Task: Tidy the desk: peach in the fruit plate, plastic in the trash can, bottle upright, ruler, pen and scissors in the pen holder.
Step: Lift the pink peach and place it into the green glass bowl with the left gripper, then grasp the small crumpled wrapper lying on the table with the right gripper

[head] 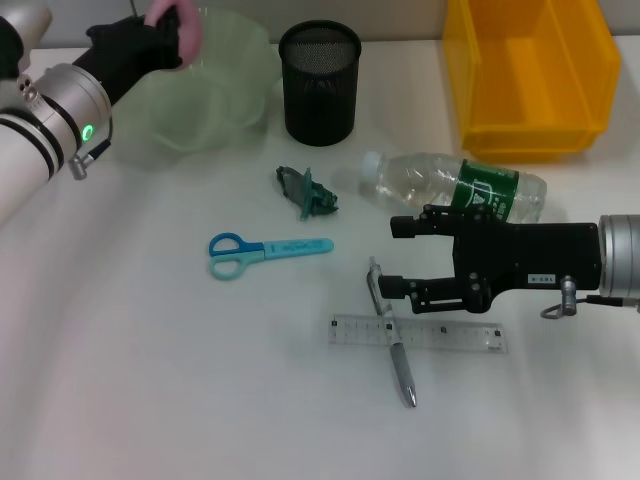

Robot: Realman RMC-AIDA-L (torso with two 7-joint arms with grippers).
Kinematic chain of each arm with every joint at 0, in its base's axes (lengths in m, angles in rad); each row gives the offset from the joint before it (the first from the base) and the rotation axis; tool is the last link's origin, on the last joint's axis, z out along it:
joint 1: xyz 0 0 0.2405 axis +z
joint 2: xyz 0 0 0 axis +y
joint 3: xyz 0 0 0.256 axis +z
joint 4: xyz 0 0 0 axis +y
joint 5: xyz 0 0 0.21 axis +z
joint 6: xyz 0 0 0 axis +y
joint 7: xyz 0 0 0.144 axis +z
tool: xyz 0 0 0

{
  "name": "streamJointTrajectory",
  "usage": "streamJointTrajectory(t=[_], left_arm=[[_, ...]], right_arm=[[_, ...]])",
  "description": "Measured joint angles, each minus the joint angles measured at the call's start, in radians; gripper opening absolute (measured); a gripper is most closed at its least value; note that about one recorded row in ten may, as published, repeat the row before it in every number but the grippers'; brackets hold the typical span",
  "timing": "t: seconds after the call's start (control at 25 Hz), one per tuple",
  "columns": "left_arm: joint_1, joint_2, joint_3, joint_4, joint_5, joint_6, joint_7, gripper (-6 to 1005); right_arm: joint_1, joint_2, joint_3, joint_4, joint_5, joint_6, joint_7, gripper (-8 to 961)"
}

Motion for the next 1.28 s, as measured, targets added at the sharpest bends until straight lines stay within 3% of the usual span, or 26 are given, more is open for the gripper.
streamJointTrajectory(t=[0.24, 0.48, 0.84, 0.88, 1.04, 1.16, 1.28], left_arm=[[-0.008, 0.000, -0.001, -0.008, -0.029, -0.012, 0.049, 76], [-0.010, 0.000, 0.005, -0.010, -0.032, -0.011, 0.050, 298], [-0.009, 0.000, 0.000, -0.025, -0.033, 0.009, 0.036, 735], [-0.005, 0.000, 0.001, -0.026, -0.033, 0.031, 0.026, 783], [0.036, 0.002, 0.033, -0.027, -0.024, 0.205, -0.060, 797], [0.092, 0.008, 0.124, 0.005, -0.022, 0.367, -0.157, 807], [0.178, 0.013, 0.285, 0.101, -0.020, 0.505, -0.256, 814]], right_arm=[[0.000, 0.000, 0.002, 0.004, 0.008, 0.008, -0.002, 789], [-0.005, 0.000, 0.002, 0.005, 0.009, 0.011, -0.002, 789], [-0.014, -0.001, 0.023, 0.005, 0.009, 0.010, -0.002, 789], [-0.014, -0.001, 0.030, 0.005, 0.009, 0.010, -0.002, 789], [-0.015, -0.002, 0.106, 0.005, 0.009, 0.007, -0.001, 789], [-0.018, -0.004, 0.189, 0.004, 0.009, -0.014, 0.007, 789], [-0.019, -0.006, 0.218, 0.002, 0.009, -0.029, 0.010, 789]])
